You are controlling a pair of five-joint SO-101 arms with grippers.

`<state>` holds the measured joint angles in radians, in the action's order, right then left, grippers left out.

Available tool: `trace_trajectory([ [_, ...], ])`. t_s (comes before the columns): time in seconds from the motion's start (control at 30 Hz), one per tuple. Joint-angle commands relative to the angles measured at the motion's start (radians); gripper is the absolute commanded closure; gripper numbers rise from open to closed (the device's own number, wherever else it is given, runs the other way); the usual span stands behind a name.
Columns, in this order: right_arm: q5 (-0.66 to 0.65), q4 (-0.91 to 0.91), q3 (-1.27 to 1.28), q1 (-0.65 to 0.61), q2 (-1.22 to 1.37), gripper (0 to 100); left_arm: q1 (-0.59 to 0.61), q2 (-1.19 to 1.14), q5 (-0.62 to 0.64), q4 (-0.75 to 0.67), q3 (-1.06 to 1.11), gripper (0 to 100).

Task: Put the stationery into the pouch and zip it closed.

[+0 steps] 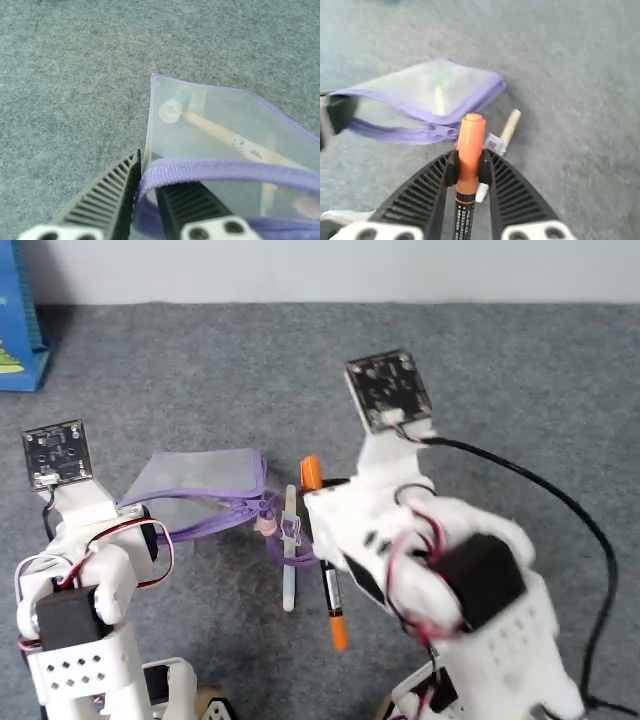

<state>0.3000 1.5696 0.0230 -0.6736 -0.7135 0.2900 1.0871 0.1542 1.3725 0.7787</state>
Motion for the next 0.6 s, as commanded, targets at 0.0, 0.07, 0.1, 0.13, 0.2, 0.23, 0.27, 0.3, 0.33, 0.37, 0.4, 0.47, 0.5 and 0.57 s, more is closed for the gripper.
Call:
trace_trajectory([
  [0.0,0.006,-0.039,-0.043,-0.047,-0.096,99.1,0.003,0.005,0.014,0.005,-0.054,99],
  [0.07,0.008,-0.074,-0.043,-0.062,-0.139,99.1,0.003,0.005,0.014,0.005,-0.054,99],
  [0.1,0.008,-0.094,-0.043,-0.068,-0.159,99.1,0.003,0.005,0.014,0.005,-0.054,99],
  [0.13,0.008,-0.113,-0.043,-0.074,-0.177,99.1,0.003,0.005,0.014,0.005,-0.054,99],
  [0.2,0.011,-0.142,-0.043,-0.091,-0.209,99.1,0.003,0.005,0.014,0.005,-0.054,99],
  [0.23,0.018,-0.153,-0.043,-0.101,-0.222,99.1,0.003,0.005,0.014,0.005,-0.054,99],
  [0.27,0.032,-0.165,-0.043,-0.11,-0.236,99.1,0.003,0.005,0.014,0.005,-0.054,99],
  [0.3,0.043,-0.179,-0.043,-0.117,-0.246,99.1,0.003,0.005,0.014,0.005,-0.054,99],
  [0.33,0.051,-0.191,-0.043,-0.119,-0.259,99.1,0.003,0.005,0.014,0.005,-0.054,99],
  [0.37,0.052,-0.203,-0.043,-0.119,-0.272,99.1,0.003,0.005,0.014,0.005,-0.054,99],
  [0.4,0.061,-0.217,-0.043,-0.119,-0.285,99.1,0.003,0.005,0.014,0.005,-0.053,99],
  [0.47,0.091,-0.246,-0.043,-0.119,-0.308,99.1,0.003,0.005,0.014,0.003,-0.047,99],
  [0.5,0.1,-0.255,-0.043,-0.119,-0.318,99.1,0.003,0.005,0.014,0.003,-0.044,99],
  [0.57,0.112,-0.283,-0.028,-0.113,-0.343,99.1,0.003,0.005,0.014,0.003,-0.044,99],
])
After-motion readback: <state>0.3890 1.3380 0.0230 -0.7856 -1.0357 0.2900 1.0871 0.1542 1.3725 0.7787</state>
